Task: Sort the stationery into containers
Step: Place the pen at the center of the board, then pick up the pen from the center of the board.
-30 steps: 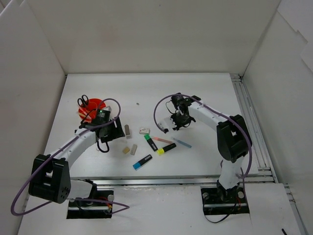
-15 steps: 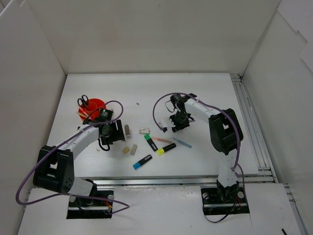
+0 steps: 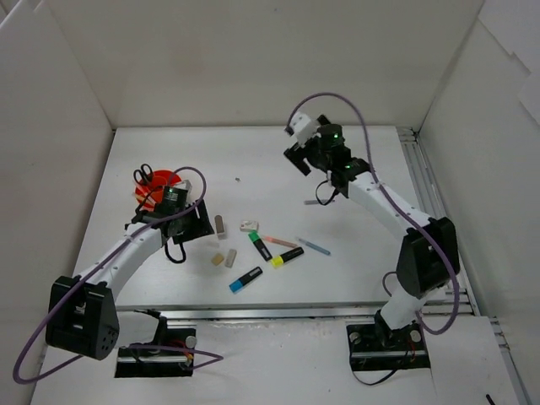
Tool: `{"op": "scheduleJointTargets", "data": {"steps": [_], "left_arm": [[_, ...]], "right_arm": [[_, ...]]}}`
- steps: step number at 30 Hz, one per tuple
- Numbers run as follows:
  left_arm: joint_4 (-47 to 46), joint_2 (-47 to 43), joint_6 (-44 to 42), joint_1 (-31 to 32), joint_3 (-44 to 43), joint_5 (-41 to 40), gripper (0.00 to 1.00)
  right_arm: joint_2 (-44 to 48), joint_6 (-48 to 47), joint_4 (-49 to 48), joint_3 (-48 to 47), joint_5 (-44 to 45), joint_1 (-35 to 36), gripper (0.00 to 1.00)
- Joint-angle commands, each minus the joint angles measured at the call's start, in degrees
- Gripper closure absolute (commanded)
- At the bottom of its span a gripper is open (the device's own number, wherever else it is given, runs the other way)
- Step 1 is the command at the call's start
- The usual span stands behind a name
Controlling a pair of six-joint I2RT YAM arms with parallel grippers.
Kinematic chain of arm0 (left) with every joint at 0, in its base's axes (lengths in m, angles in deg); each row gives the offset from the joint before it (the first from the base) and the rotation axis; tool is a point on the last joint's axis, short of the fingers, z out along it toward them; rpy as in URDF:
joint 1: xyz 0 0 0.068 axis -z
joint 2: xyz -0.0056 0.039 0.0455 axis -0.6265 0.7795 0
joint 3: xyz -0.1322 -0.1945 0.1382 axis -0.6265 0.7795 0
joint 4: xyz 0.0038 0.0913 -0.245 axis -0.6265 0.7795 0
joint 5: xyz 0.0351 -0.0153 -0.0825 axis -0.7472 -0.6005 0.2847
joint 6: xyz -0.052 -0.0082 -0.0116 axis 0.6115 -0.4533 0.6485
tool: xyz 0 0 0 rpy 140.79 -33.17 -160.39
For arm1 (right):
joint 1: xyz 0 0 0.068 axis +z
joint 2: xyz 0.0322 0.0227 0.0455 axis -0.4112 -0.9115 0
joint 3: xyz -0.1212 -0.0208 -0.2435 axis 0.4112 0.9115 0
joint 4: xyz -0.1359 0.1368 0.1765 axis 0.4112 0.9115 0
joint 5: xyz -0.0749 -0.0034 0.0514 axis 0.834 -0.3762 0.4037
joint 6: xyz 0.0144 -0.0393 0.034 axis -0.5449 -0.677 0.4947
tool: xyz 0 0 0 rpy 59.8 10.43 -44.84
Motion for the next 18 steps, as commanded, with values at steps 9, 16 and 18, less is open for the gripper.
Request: {"op": "scheduleJointTargets", "data": {"steps": [9,16,18], "left_arm": [[-7.6,-10.6,-0.4,-0.3,3.0,4.1,0.4],[-6.8,-13.4,-0.7,-0.3,4.3,2.7,0.4],[-6.0,-13.2,-0.6,-0.3,4.6,2.0,0.4]], "right_arm": [[1.2,74.2,1.3,-5.5,17.3,-5.6,0.02],[-0.1,94.6,11.3,-1.8,35.7,-3.7,0.02],[-4.3,95.3,15.0,-5.5,35.9,-2.7,0.02]]}}
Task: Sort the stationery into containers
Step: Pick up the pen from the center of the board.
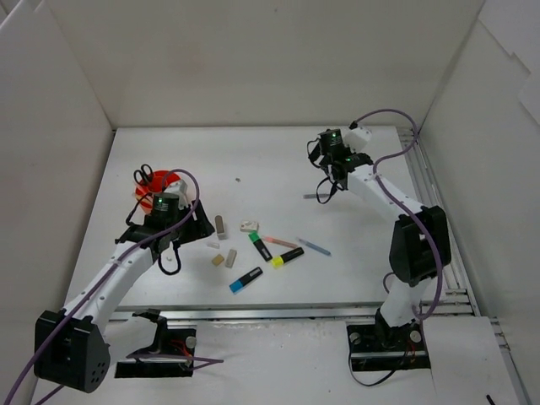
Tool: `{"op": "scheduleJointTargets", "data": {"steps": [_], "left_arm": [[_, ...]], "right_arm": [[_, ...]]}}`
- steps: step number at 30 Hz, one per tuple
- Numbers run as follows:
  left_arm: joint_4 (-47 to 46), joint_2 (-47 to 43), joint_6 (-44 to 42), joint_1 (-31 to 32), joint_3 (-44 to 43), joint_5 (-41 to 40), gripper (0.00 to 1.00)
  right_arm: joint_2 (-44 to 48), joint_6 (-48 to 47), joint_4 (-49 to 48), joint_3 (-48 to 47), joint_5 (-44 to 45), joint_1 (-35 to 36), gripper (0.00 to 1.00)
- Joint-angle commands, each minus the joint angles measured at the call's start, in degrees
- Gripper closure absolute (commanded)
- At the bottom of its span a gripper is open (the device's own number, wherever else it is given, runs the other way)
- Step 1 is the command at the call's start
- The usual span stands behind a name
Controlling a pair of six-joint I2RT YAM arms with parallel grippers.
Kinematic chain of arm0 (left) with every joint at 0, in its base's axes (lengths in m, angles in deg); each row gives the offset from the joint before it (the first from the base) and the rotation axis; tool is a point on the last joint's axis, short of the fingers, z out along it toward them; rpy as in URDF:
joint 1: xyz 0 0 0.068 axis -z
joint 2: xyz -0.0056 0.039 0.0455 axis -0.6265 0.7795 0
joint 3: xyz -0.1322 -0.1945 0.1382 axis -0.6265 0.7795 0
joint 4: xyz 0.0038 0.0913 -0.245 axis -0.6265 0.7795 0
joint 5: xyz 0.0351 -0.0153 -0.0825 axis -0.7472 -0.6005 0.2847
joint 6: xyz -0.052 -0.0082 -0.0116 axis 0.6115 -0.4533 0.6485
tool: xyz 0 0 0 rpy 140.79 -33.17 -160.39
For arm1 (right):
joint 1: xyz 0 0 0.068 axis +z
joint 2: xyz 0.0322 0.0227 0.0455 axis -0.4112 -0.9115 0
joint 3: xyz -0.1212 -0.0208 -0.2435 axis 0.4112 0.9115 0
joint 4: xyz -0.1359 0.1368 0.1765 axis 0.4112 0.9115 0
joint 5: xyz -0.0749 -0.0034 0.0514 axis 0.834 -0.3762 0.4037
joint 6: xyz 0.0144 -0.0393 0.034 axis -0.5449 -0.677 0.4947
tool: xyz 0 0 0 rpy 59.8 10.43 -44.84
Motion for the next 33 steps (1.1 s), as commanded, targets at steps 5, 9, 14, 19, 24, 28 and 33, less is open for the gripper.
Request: {"op": "scheduleJointTargets", "data": {"steps": [5,9,14,19,24,28,33], "left_arm": [[-1.0,0.3,0.1,-1.3,0.0,-0.1,0.41],[-2.2,1.7,-0.7,-1.8,0.7,1.8,0.41],[-1.9,1.7,-0.9,-3.6,1.9,2.4,0.42],[-2.5,0.7,-2.0,-6.7,3.5,4.6,0.42],[-3.4,0.9,-2.6,-8.8,4.9,7.5,0.42],[-4.0,1.4,-2.8,-10.5,5.5,8.8,0.43],[-3.9,1.6,-3.3,-11.7,5.9,9.9,0.44]], "right_arm": [[-9.6,15.4,13.4,-8.6,6.7,3.0,0.02],[-17.6,17.6,17.9,-15.4,4.3,3.7,0.02],[-23.0,19.4,24.5,-22.3,4.8,4.5,0.02],[-24.1,21.4,28.3,-22.1,7.3,4.4,0.07],[-25.9,22.1,29.0,-22.0,4.7,4.3,0.08],[-27.1,22.6,29.3,-22.5,3.8,4.4,0.1],[-29.0,23.1,29.5,-23.6,2.7,4.2,0.14]]}}
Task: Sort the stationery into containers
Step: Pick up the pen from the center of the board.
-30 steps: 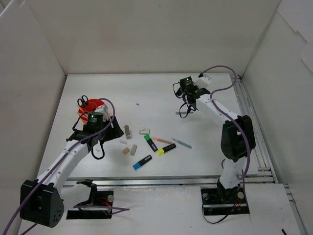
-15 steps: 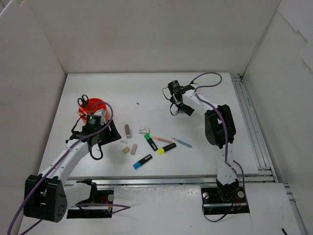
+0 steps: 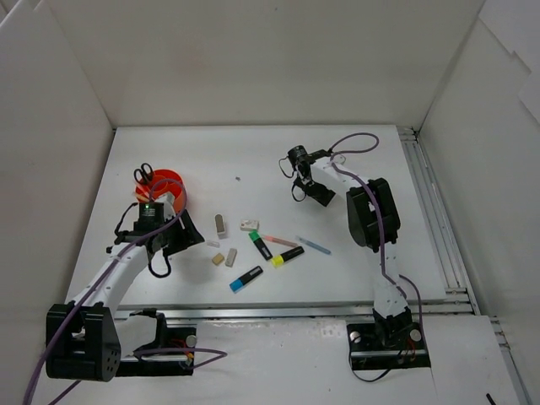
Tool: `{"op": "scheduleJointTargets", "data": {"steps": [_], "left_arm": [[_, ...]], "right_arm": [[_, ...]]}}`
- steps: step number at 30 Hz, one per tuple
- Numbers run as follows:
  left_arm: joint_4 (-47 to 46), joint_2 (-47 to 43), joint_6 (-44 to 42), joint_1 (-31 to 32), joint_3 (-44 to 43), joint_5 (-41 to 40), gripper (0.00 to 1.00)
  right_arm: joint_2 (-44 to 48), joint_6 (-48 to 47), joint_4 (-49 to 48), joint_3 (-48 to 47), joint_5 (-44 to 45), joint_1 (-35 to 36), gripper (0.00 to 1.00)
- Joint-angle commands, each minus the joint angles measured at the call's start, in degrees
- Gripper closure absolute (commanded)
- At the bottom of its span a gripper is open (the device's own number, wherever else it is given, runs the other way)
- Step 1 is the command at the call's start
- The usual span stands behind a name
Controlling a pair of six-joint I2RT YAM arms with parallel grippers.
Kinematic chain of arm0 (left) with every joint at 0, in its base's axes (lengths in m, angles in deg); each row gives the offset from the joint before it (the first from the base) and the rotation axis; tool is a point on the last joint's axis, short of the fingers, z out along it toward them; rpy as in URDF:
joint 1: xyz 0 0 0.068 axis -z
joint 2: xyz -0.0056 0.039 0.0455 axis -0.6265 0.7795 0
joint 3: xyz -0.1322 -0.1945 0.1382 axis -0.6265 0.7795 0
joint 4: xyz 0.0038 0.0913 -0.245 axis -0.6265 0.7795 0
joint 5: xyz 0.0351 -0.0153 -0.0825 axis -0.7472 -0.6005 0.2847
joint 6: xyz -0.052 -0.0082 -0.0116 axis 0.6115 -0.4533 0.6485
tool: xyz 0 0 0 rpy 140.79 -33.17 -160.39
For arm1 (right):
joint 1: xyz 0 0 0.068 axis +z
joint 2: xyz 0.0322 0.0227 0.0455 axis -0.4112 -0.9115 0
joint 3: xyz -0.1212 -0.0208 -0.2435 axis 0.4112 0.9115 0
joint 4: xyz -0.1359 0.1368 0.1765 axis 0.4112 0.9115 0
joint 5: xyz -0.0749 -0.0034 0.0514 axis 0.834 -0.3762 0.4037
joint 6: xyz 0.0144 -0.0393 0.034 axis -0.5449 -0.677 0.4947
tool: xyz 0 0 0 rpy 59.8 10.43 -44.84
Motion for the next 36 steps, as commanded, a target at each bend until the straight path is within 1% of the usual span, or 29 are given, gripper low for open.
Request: {"op": "scheduleJointTargets", "data": {"steps": [1,4,5,7,9,11,13,15,16,18,19,20,21,22,23,24,25,26,28,29,30,31,32,33,35,36], "left_arm": [[-2.5,-0.8,-1.4,-0.9,-0.7,1.9,0.44],[-2.2,-1.3,-1.4,-1.5,-0.5,1.7,0.44],[-2.3,-1.7,-1.4,-1.5,-0.4,1.6,0.44],[-2.0,-1.8,-1.4,-1.5,-0.4,1.4,0.44],[-1.9,-1.9,-1.4,-1.5,-0.4,1.3,0.44],[-1.8,-2.2,-1.4,-1.5,-0.4,1.2,0.44],[-1.8,-2.6,-1.4,-1.5,-0.3,1.0,0.44],[-1.7,-3.2,-1.3,-1.5,-0.1,0.7,0.44],[-1.5,-3.8,-1.3,-2.0,0.0,0.6,0.44],[-1.0,-4.2,-1.2,-2.0,0.0,-0.6,0.44],[-0.7,-4.8,-1.0,-2.0,0.1,-0.8,0.44],[-0.6,-5.1,-0.9,-2.0,0.1,-1.1,0.44],[-0.5,-5.4,-0.9,-2.0,0.1,-1.6,0.44],[-0.6,-5.7,-0.8,-2.0,0.2,-1.8,0.44],[-0.4,-5.8,-0.8,-2.0,0.3,-1.9,0.44],[-0.4,-5.7,-0.9,-2.0,0.2,-2.1,0.43],[-0.4,-5.8,-0.9,-2.0,0.2,-2.2,0.43],[-0.4,-5.7,-0.9,-2.0,0.1,-2.3,0.43],[-0.1,-5.4,-0.9,-2.0,-0.2,-2.6,0.43],[-0.2,-5.2,-0.9,-2.0,-0.3,-2.7,0.43],[-0.2,-4.8,-0.7,-2.0,-0.4,-2.7,0.43],[-0.1,-4.5,-0.6,-2.0,-0.7,-2.9,0.43],[-0.1,-4.2,-0.2,-2.0,-0.9,-3.0,0.43],[-0.1,-3.4,0.5,-2.0,-1.2,-3.4,0.43],[0.7,-1.9,2.1,-0.6,-2.6,-4.4,0.43],[1.2,-0.1,4.3,0.8,-3.3,-6.6,0.43]], "right_arm": [[-0.1,2.5,2.1,-2.7,0.8,-0.1,0.19],[-0.2,3.5,2.1,-1.5,1.1,-0.1,0.3],[0.4,3.8,2.1,-1.1,1.2,-0.2,0.39],[0.7,4.3,2.2,-0.2,1.8,-0.2,0.47],[1.1,3.9,2.2,0.3,2.2,-0.3,0.5],[1.7,3.7,2.2,1.5,2.2,-0.4,0.57],[1.9,1.9,2.1,2.6,1.5,-0.9,0.66],[2.0,-0.9,2.2,3.2,1.3,-1.2,0.69],[2.2,-1.7,2.1,4.0,1.5,-1.2,0.74],[2.6,-2.7,2.0,5.2,1.9,-1.2,0.76],[2.6,-3.5,1.9,5.9,1.9,-1.2,0.8],[2.6,-4.1,1.8,6.3,1.8,-1.2,0.82],[2.6,-6.2,1.0,6.8,1.6,-1.0,0.87],[2.8,-7.8,0.6,6.9,1.5,-1.2,0.9],[3.2,-8.6,0.3,7.2,1.5,-1.2,0.96],[3.5,-11.9,-1.9,7.9,1.2,-1.2,1.0],[4.9,-14.1,-3.4,8.3,1.2,-1.0,1.0],[6.0,-19.2,-4.9,8.7,1.2,-0.5,1.0],[9.6,-25.8,-10.5,10.2,0.3,0.2,1.0],[11.2,-32.1,-12.2,10.9,-0.6,1.0,1.0],[12.6,-35.7,-16.4,12.7,-1.1,1.2,1.0],[16.4,-39.0,-19.0,13.7,-1.1,1.7,1.0],[18.4,-46.8,-21.7,15.2,-1.8,3.0,1.0],[22.4,-50.1,-27.9,18.6,-2.1,3.8,1.0],[25.9,-57.7,-33.4,21.7,-1.6,5.7,1.0],[28.8,-59.2,-37.8,24.5,-1.2,6.0,1.0]]}}
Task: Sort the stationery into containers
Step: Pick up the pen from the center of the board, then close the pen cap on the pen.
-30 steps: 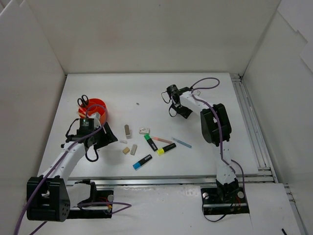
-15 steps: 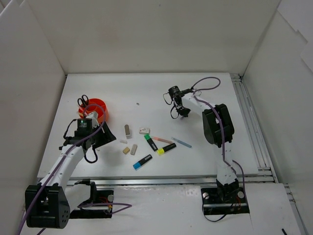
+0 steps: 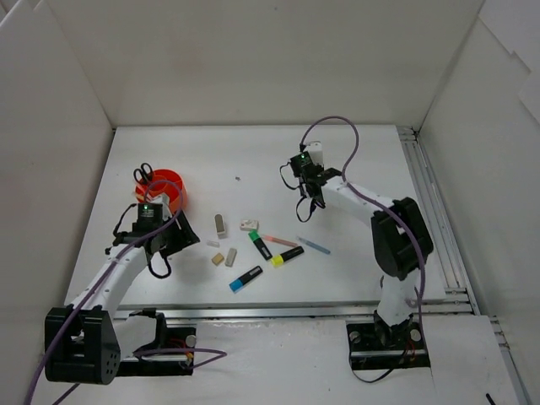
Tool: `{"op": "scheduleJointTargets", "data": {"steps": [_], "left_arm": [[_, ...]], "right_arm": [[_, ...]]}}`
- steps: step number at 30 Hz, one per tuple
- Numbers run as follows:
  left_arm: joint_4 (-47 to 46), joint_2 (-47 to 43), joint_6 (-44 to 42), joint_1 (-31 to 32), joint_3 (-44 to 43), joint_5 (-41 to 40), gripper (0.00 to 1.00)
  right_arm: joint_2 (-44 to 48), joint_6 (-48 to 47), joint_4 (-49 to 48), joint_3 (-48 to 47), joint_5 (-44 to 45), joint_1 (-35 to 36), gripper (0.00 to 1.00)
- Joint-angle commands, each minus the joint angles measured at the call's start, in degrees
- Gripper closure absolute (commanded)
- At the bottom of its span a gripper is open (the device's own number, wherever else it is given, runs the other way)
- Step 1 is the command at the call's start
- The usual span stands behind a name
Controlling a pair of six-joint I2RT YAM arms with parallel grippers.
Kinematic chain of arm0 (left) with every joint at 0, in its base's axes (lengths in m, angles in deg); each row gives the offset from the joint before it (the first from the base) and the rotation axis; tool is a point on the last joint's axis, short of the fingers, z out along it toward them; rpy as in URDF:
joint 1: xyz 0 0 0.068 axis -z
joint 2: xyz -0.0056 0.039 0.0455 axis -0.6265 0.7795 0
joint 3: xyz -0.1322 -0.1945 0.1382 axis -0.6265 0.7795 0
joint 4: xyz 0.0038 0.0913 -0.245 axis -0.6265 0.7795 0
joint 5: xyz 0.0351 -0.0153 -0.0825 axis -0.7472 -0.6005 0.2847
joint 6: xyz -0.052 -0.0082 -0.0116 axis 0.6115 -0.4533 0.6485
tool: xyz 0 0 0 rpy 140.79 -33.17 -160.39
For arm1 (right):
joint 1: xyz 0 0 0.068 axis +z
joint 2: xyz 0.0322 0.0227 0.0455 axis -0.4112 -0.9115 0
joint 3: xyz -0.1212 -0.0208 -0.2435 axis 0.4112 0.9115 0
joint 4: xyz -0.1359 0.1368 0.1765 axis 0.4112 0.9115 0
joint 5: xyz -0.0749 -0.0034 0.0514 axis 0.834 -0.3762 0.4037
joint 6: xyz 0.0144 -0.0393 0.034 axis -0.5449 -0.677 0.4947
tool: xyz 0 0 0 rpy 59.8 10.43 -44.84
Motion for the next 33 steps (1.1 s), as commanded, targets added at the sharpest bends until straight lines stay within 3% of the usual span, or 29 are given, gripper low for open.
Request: {"op": "scheduleJointTargets", "data": {"steps": [1,4,7,9,12,17,20,26,33], "left_arm": [[0.8,3.6,4.7,2.3,-5.1,-3.4,0.43],[0.8,8.7,6.8,2.9,-7.4,-1.3,0.46],[1.3,12.2,0.9,4.6,-10.3,-1.2,0.52],[2.5,13.6,-1.9,5.3,-12.0,-2.8,0.42],[11.5,16.0,6.2,5.3,-15.8,-8.6,0.44],[8.9,17.6,21.7,8.1,-13.3,-7.2,0.45],[9.4,21.8,26.4,11.2,-15.2,-7.6,0.53],[12.1,27.3,32.5,14.4,-19.5,-12.0,0.59],[14.3,27.4,37.4,15.8,-19.9,-16.4,0.62]], "right_arm": [[12.1,-15.8,-16.4,3.6,1.8,3.1,1.0],[15.2,-16.0,-18.3,7.1,5.3,2.9,1.0],[17.0,-17.1,-18.4,9.3,4.9,2.7,1.0],[18.4,-18.3,-19.1,10.9,4.2,2.9,1.0],[20.5,-19.0,-19.1,12.7,6.7,2.8,1.0],[23.9,-18.1,-21.2,16.3,13.0,2.5,1.0],[25.9,-18.0,-22.7,18.2,14.5,2.4,1.0],[29.9,-17.1,-23.2,21.8,10.8,0.0,1.0],[33.0,-16.7,-23.9,24.6,6.5,-2.0,1.0]]}}
